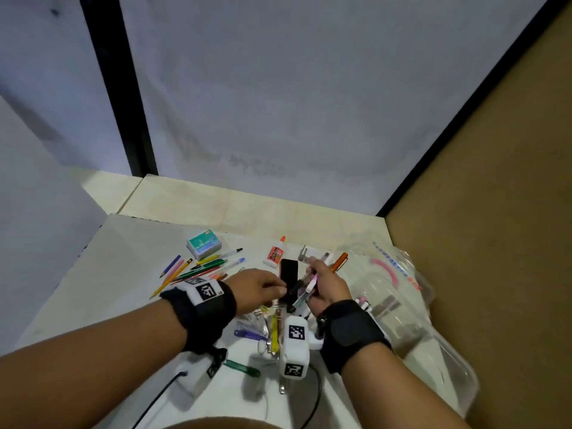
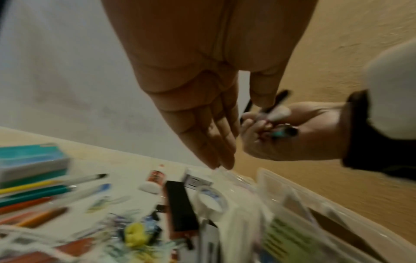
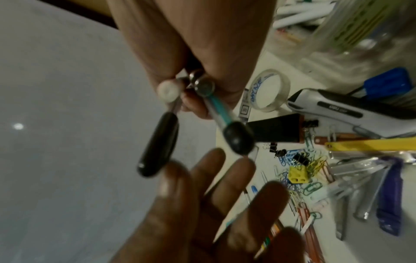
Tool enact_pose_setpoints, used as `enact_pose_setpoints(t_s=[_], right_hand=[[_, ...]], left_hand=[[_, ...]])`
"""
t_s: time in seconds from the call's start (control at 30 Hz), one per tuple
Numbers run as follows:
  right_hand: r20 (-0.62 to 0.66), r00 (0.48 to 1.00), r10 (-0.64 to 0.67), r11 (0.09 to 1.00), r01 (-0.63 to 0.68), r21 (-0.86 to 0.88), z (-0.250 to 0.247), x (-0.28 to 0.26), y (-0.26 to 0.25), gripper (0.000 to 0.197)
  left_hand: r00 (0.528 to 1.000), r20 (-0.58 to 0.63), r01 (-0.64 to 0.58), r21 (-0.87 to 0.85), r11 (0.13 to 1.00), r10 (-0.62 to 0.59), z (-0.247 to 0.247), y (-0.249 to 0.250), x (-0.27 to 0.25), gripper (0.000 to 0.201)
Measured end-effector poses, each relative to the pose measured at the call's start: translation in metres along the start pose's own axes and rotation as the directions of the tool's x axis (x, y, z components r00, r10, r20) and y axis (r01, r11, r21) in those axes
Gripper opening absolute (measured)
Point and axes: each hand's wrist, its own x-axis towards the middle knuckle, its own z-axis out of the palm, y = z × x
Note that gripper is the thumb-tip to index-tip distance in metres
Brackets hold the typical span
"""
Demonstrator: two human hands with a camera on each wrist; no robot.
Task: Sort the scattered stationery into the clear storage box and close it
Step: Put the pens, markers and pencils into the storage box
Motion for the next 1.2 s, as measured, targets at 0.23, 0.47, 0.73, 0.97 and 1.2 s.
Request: enact_pose_setpoints(t_s=[0.23,0.47,0.73,0.97,1.2], right_hand=[[-0.107,0.994,-0.015,0.993,0.028,0.119,-0.043,-0.006,-0.017,0.024],[-0.038,0.999,-0.01,0.95,0.021,0.311,-0.064,-0.008,-0.019,0.016],[-0.018,1.0,0.004,0.941,0.002,0.338,-0.083,-0.009,-0.017,0.014],[0.0,0.996,0.084,0.978,-0.082,0.191,-0.091,-0.004,-0.012,0.023],[-0.154,0.981,0.116,0.993,-0.113,0.025,-0.101,0.029,-0.025,0.022]], left_hand=[[0.959,0.262,0.184,-0.282,0.942,-0.109,0.035,0.047,0.011,0.017],[0.971,0.232,0.121,-0.269,0.955,-0.058,0.044,0.06,0.024,0.032],[0.981,0.193,0.09,-0.299,0.95,-0.032,0.074,0.077,0.038,0.011],[0.997,0.069,0.059,-0.213,0.975,-0.045,0.08,0.079,0.047,0.022],[0.997,-0.078,0.019,0.253,0.967,0.0,0.07,0.058,0.058,0.015]])
